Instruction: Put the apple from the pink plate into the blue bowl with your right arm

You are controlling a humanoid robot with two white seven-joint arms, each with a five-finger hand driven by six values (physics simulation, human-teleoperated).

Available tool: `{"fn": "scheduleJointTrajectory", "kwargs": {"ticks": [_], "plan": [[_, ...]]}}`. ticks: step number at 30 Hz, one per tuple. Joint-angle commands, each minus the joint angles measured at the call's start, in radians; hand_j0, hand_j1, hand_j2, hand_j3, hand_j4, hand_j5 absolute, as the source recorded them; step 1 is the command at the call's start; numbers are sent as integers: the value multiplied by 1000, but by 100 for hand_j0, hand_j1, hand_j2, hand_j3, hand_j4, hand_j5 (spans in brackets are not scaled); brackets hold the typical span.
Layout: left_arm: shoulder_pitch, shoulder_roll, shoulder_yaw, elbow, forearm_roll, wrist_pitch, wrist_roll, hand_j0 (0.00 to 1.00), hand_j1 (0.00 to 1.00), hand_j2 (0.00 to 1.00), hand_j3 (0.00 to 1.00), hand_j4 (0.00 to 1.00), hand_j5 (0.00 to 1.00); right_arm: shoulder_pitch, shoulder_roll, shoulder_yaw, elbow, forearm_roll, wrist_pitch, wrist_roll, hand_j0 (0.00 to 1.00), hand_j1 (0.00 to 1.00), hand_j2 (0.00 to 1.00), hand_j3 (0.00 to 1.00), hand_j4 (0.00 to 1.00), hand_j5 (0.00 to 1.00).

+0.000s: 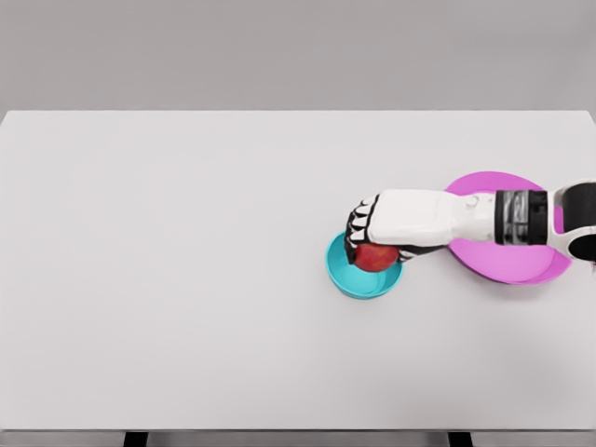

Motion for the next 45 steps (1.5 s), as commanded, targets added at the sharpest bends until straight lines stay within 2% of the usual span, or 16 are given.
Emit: {"fn": "scheduleJointTrajectory", "kwargs": {"ticks": [1, 7, 8, 9, 10, 20, 25, 27, 31, 32, 35, 38, 39, 41, 45], "plan": [[0, 0, -1, 0, 0, 0, 0, 100, 100, 100, 100, 100, 100, -3, 7, 24, 12, -3, 3, 0, 54, 54, 54, 54, 54, 54], [0, 0, -1, 0, 0, 0, 0, 100, 100, 100, 100, 100, 100, -6, 7, 36, 15, -2, 3, 0, 54, 54, 54, 54, 54, 54], [0, 0, -1, 0, 0, 0, 0, 100, 100, 100, 100, 100, 100, -6, 7, 35, 15, -2, 3, 0, 57, 57, 57, 57, 57, 57], [0, 0, 1, 0, 0, 0, 0, 100, 100, 100, 100, 100, 100, -6, 7, 35, 14, -2, 3, 0, 90, 90, 90, 90, 90, 90], [0, 0, 1, 0, 0, 0, 0, 100, 100, 100, 100, 100, 100, -6, 7, 35, 12, -2, 3, 0, 100, 100, 100, 100, 100, 100], [0, 0, 1, 0, 0, 0, 0, 100, 100, 100, 100, 100, 100, -17, 2, 21, 1, -2, 3, 0, 100, 100, 100, 100, 100, 100], [0, 0, 1, 0, 0, 0, 0, 100, 100, 100, 100, 100, 100, -18, -10, -131, 3, -12, 3, 0, 100, 100, 100, 100, 100, 100], [0, 0, 1, 0, 0, 0, 0, 100, 100, 100, 100, 100, 100, -5, -39, -194, 5, -15, 3, 0, 100, 100, 100, 100, 100, 100], [0, 0, -1, 0, 0, 0, 0, 100, 100, 100, 100, 100, 100, 86, -78, -330, 31, -19, 3, 0, 100, 100, 100, 100, 100, 100], [0, 0, -1, 0, 0, 0, 0, 100, 100, 100, 100, 100, 100, 112, -84, -368, 70, -19, 3, 0, 100, 100, 100, 100, 100, 100], [0, 0, 1, 0, 0, 0, 0, 100, 100, 100, 100, 100, 100, 118, -93, -399, 181, -21, 3, 0, 100, 100, 100, 100, 100, 100], [0, 0, 1, 0, 0, 0, 0, 100, 100, 100, 100, 100, 100, 121, -78, -425, 215, -21, 3, 0, 100, 100, 100, 100, 100, 100], [0, 0, 1, 0, 0, 0, 0, 100, 100, 100, 100, 100, 100, 132, -49, -450, 218, -21, 3, 0, 100, 100, 100, 100, 100, 100], [0, 0, -1, 0, 0, 0, 0, 100, 100, 100, 100, 100, 100, 186, 72, -542, 215, -16, 3, 0, 100, 100, 100, 100, 100, 100], [0, 0, 1, 0, 0, 0, 0, 100, 100, 100, 100, 100, 100, 224, 86, -563, 216, -16, 3, 0, 100, 100, 100, 100, 100, 100]]}}
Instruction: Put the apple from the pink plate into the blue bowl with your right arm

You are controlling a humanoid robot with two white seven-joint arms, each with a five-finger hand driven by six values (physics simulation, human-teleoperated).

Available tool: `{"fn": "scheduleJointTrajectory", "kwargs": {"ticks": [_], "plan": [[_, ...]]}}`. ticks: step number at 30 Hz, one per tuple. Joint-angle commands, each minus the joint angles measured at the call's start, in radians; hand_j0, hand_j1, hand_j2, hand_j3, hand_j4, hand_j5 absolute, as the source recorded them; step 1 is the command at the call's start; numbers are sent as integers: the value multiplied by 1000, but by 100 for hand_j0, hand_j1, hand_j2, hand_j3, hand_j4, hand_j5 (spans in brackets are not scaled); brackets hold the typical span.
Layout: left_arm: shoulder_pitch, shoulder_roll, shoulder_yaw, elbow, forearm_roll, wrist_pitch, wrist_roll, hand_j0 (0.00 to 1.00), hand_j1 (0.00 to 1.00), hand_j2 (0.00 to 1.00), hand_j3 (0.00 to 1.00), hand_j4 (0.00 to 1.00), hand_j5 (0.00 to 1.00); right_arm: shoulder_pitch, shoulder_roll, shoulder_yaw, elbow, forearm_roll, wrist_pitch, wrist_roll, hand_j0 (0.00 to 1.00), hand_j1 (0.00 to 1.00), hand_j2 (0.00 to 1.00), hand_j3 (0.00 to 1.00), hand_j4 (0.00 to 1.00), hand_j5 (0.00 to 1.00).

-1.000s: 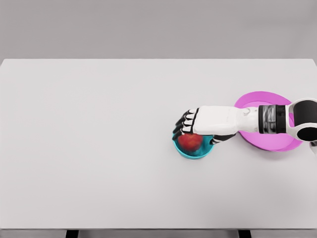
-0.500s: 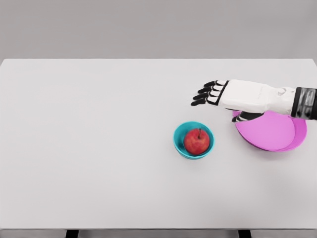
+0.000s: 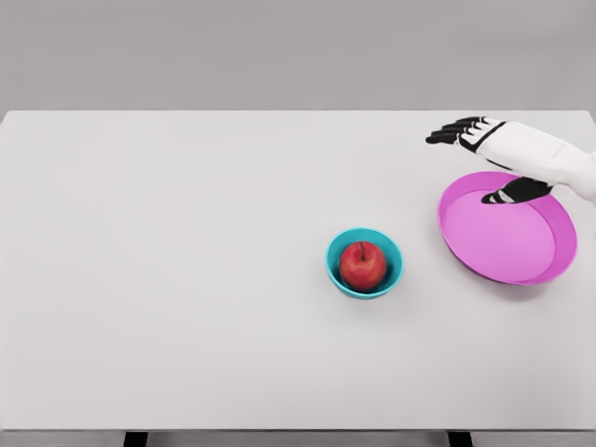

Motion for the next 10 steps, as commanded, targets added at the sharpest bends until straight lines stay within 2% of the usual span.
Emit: {"fn": "scheduleJointTrajectory", "kwargs": {"ticks": [1, 10], "plan": [[0, 0, -1, 0, 0, 0, 0, 100, 100, 100, 100, 100, 100, 3, 23, -23, -1, -7, 3, -1, 100, 100, 100, 100, 100, 100], [-2, 0, 0, 0, 0, 0, 3, 100, 100, 100, 100, 100, 100, 11, 22, -25, 9, -2, 3, -1, 100, 100, 100, 100, 100, 100]]}}
